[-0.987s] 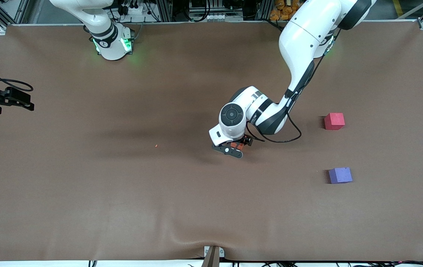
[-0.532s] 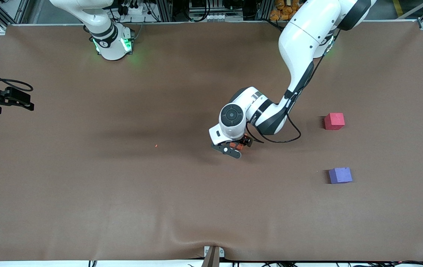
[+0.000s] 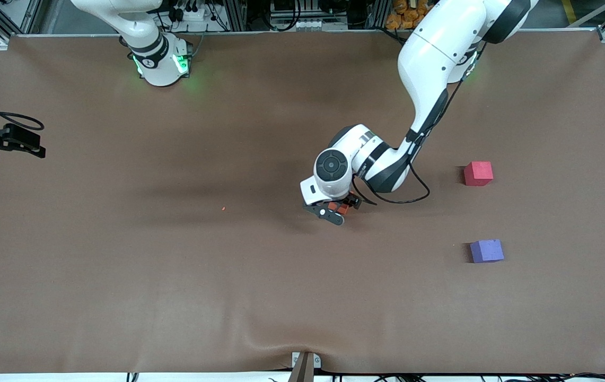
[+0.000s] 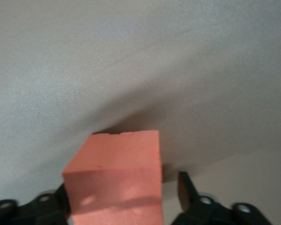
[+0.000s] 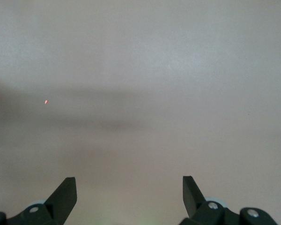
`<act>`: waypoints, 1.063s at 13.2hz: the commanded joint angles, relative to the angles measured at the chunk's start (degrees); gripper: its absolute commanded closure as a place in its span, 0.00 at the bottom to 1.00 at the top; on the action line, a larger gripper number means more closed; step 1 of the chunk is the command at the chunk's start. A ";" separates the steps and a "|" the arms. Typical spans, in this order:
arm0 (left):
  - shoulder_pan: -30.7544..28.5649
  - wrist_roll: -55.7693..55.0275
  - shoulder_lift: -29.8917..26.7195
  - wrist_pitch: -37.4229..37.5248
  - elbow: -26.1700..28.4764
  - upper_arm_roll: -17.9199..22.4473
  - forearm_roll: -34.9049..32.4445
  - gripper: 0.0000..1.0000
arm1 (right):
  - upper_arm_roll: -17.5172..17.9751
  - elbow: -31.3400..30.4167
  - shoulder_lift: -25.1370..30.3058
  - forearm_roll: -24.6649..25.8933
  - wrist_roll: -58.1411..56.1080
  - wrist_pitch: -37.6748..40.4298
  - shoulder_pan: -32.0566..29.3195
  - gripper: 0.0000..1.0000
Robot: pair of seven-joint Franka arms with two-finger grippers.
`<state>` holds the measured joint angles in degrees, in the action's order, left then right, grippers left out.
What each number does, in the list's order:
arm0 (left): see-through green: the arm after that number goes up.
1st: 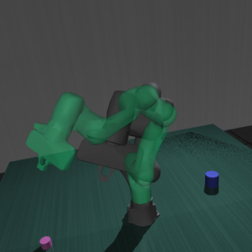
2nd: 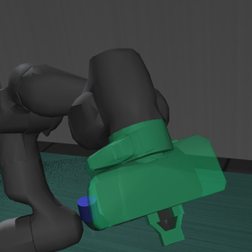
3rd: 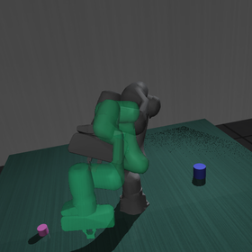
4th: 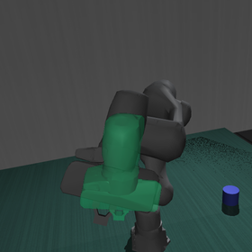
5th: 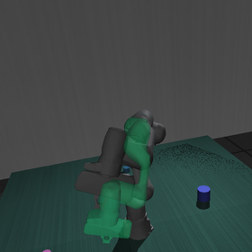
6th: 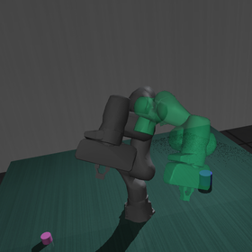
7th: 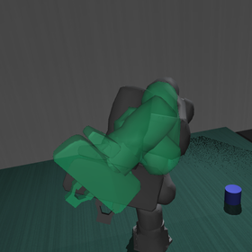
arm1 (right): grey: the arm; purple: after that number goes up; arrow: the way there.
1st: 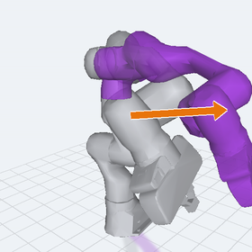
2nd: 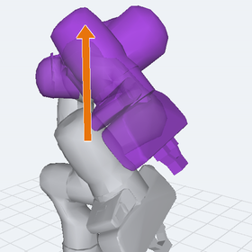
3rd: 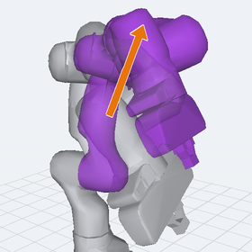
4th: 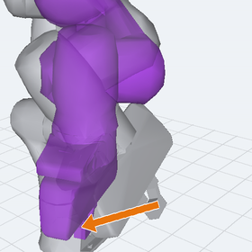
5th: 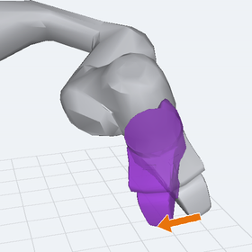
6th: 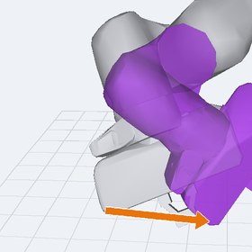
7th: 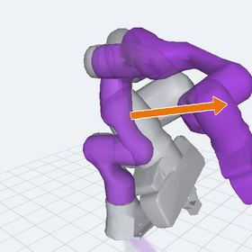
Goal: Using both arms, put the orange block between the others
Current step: 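Lower the left gripper and grasp the orange cube, then carry the orange cube with the left gripper between pink and blue cubes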
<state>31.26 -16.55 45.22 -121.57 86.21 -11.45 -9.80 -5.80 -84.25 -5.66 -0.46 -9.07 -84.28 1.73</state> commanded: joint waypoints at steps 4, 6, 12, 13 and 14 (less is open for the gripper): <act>-3.73 1.08 -3.20 -0.07 0.36 0.20 0.65 1.00 | 0.18 4.09 0.65 1.08 -0.60 6.68 0.03 0.00; -8.21 1.78 -7.93 3.16 1.14 0.11 0.74 1.00 | 0.18 4.09 0.56 1.17 -0.60 6.50 0.03 0.00; -21.13 3.81 -20.77 14.70 8.06 -0.33 -0.13 1.00 | 0.27 4.09 0.47 1.17 -0.60 6.23 0.12 0.00; -23.50 4.24 -22.27 14.70 10.44 -0.33 -0.92 1.00 | 0.27 4.09 0.39 1.08 -0.60 6.23 0.12 0.00; -24.74 4.25 -23.33 14.61 12.29 -0.33 -2.32 1.00 | 0.27 4.09 0.39 1.08 -0.60 6.06 0.12 0.00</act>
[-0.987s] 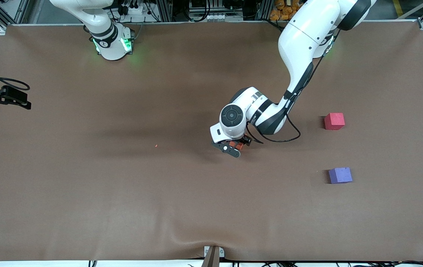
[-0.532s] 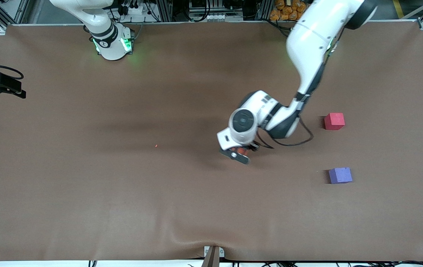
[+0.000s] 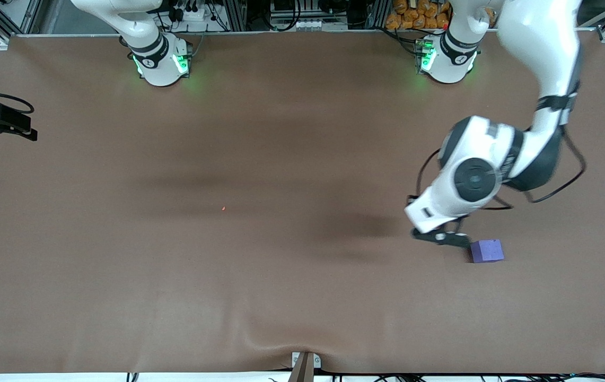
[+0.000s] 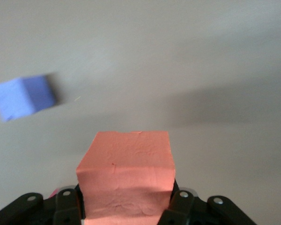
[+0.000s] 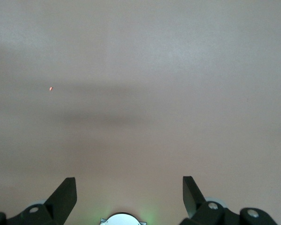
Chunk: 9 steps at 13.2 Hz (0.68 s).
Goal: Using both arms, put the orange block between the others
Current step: 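Carry the orange cube with the left gripper between pink and blue cubes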
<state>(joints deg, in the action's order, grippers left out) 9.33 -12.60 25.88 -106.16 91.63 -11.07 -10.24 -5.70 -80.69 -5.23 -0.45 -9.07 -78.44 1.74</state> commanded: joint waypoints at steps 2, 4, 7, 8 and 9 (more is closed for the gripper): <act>-4.75 0.30 -5.39 -0.89 9.17 -0.71 -2.94 1.00 | 0.16 0.53 -0.04 1.07 -0.59 0.22 0.11 0.00; -7.21 0.73 -5.84 -1.07 10.06 -0.80 -3.03 1.00 | 0.16 0.53 -0.04 1.15 -0.59 0.22 0.02 0.00; -10.99 4.59 -5.92 -2.81 11.37 -0.89 -3.03 1.00 | 0.16 0.53 -0.04 1.15 -0.59 0.22 -0.07 0.00; -12.48 6.35 -6.10 -4.22 12.42 -0.89 -3.03 1.00 | 0.16 0.53 -0.04 1.15 -0.59 0.22 -0.07 0.00; -13.62 8.71 -6.10 -5.89 13.39 -0.89 -2.94 1.00 | 0.16 0.53 -0.04 1.24 -0.59 0.22 -0.07 0.00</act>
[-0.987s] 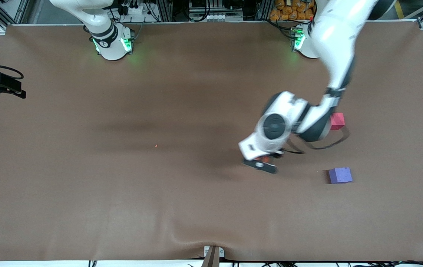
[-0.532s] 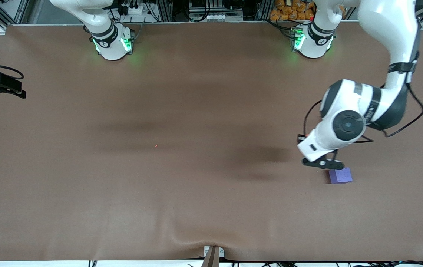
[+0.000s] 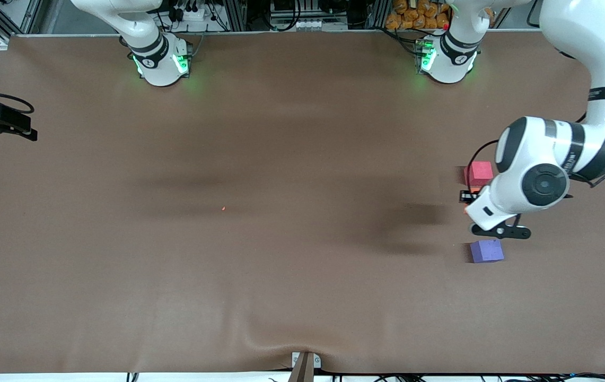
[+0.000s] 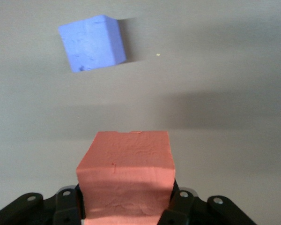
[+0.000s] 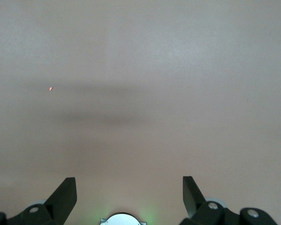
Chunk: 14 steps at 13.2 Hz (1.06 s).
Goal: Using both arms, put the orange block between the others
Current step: 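Carry the orange cube with the left gripper between pink and blue cubes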
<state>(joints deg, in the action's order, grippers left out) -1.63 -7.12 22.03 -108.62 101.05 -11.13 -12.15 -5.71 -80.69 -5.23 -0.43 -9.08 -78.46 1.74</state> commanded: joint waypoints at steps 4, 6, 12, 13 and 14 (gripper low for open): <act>-5.93 6.32 -2.16 -9.58 7.58 -0.83 -0.95 1.00 | 0.09 0.53 -0.13 1.23 -0.59 0.06 -0.07 0.00; -7.24 7.20 -1.55 -11.78 8.29 -0.91 -0.69 1.00 | 0.09 0.53 -0.13 1.23 -0.59 -0.03 -0.07 0.00; -9.88 8.70 -0.49 -23.38 15.22 -0.91 -0.25 1.00 | 0.09 0.53 -0.13 1.23 -0.59 -0.03 -0.07 0.00; -10.49 8.70 -0.84 -24.09 16.19 -1.09 -0.16 1.00 | 0.09 0.53 -0.13 1.23 -0.59 -0.03 -0.07 0.00; -10.76 8.70 -0.41 -24.19 16.03 -1.52 0.36 1.00 | 0.09 0.53 -0.13 1.23 -0.59 -0.03 -0.07 0.00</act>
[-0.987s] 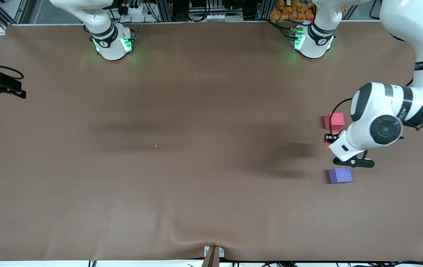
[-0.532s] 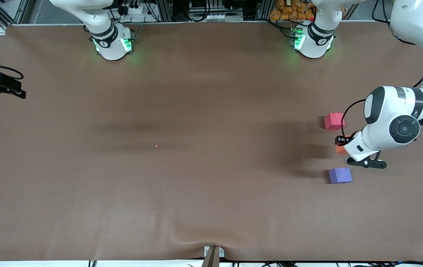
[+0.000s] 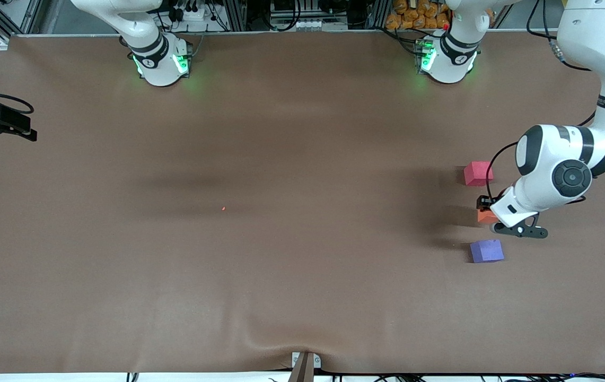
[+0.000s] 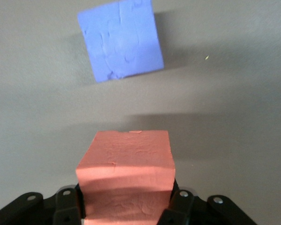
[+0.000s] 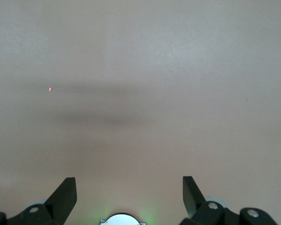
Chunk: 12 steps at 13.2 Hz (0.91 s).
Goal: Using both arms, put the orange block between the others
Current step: 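Lower the orange cube between the pink and blue cubes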
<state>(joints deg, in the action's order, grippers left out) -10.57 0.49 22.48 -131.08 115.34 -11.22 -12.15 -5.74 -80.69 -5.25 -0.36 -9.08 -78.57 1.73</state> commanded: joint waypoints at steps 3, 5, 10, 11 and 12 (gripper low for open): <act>-3.83 1.01 1.50 -4.71 2.44 -1.43 2.65 1.00 | 0.11 0.53 -0.11 1.15 -0.59 0.09 -0.06 0.00; -4.37 1.01 3.17 -6.37 2.44 -1.43 2.74 1.00 | 0.11 0.53 -0.11 1.15 -0.59 0.09 -0.06 0.00; -4.46 0.74 4.67 -7.26 2.09 -1.52 6.42 1.00 | 0.11 0.53 -0.11 1.15 -0.59 0.00 -0.06 0.00; -4.02 0.66 4.76 -7.26 2.09 -1.52 7.04 1.00 | 0.11 0.53 -0.11 1.15 -0.59 0.00 -0.06 0.00; -4.02 0.74 5.11 -7.26 2.09 -1.52 7.05 1.00 | 0.11 0.53 -0.11 1.15 -0.50 0.00 -0.06 0.00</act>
<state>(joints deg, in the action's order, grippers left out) -14.29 0.49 27.49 -137.79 117.39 -12.11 -6.53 -5.74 -80.69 -5.25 -0.35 -9.08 -78.63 1.73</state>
